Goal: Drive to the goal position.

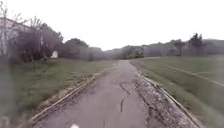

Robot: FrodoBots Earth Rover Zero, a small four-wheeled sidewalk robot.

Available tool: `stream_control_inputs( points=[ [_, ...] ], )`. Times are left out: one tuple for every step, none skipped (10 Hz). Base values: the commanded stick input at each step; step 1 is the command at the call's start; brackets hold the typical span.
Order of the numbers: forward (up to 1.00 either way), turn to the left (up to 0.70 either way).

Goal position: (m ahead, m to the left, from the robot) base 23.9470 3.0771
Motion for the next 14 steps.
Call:
stream_control_inputs(
  points=[
    [0.68,-0.17],
    [0.68,-0.03],
    [0.68,0.0],
    [0.64,0.0],
    [0.65,0.0],
    [0.66,0.0],
    [0.67,0.0],
    [0.67,0.0],
    [0.68,0.0],
    [0.68,0.0],
    [0.68,0.0],
    [0.68,0.0],
    [0.68,0.0],
    [0.68,0.0]
  ],
)
